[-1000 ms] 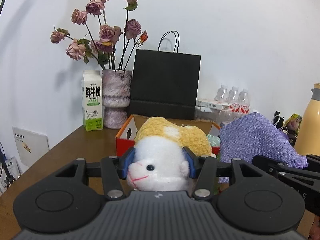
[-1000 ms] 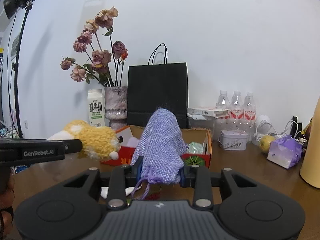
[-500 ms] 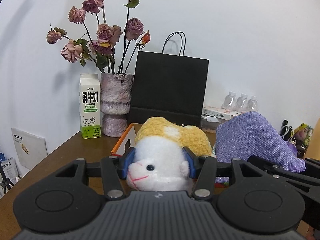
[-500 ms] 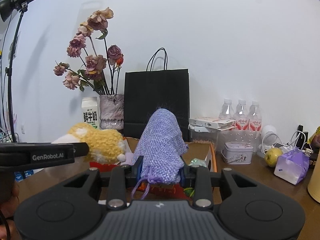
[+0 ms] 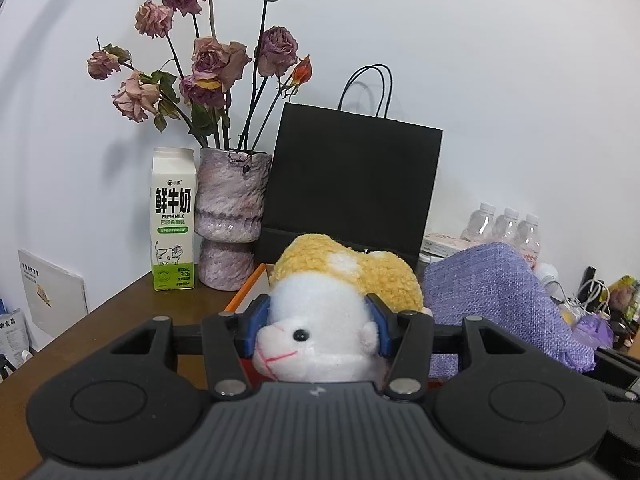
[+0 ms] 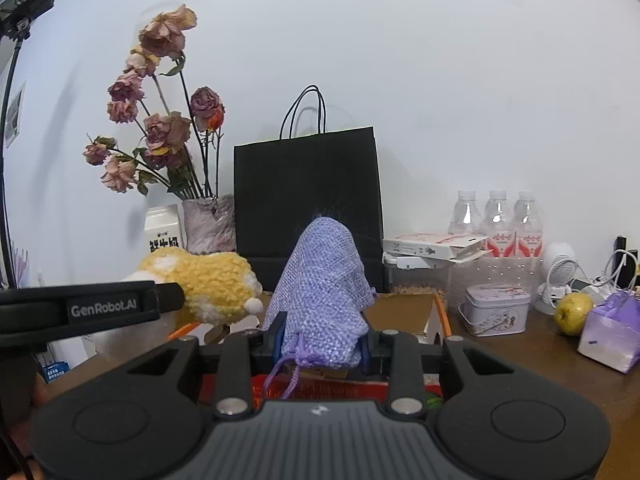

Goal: Organize objects
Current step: 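Lift and carry the pouch with the right gripper while the left carries the plush toy to the box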

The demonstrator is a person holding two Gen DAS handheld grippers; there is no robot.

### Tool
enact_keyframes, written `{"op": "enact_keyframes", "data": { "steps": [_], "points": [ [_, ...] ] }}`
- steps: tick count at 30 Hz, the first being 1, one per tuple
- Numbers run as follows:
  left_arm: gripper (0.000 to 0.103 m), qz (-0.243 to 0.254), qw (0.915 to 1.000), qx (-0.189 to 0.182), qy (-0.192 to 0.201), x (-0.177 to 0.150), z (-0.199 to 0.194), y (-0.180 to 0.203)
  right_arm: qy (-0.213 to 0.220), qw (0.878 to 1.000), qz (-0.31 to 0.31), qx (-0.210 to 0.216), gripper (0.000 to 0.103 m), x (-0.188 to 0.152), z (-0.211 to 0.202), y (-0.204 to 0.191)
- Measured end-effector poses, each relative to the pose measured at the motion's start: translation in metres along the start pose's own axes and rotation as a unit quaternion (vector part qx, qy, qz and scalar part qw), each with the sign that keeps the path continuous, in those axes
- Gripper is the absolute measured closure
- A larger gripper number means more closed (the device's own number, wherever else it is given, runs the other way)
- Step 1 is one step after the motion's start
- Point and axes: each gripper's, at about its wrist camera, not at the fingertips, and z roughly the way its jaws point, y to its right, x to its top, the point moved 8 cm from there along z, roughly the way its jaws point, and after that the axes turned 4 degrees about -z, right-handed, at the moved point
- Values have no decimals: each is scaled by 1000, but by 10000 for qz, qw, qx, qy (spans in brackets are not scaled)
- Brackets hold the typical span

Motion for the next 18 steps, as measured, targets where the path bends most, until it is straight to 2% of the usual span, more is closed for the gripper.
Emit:
{"op": "enact_keyframes", "data": {
  "steps": [18],
  "points": [
    [51,-9,9997,161,-167,5,68,0,-71,9999,64,-48,72,3,67,19]
  ]
}}
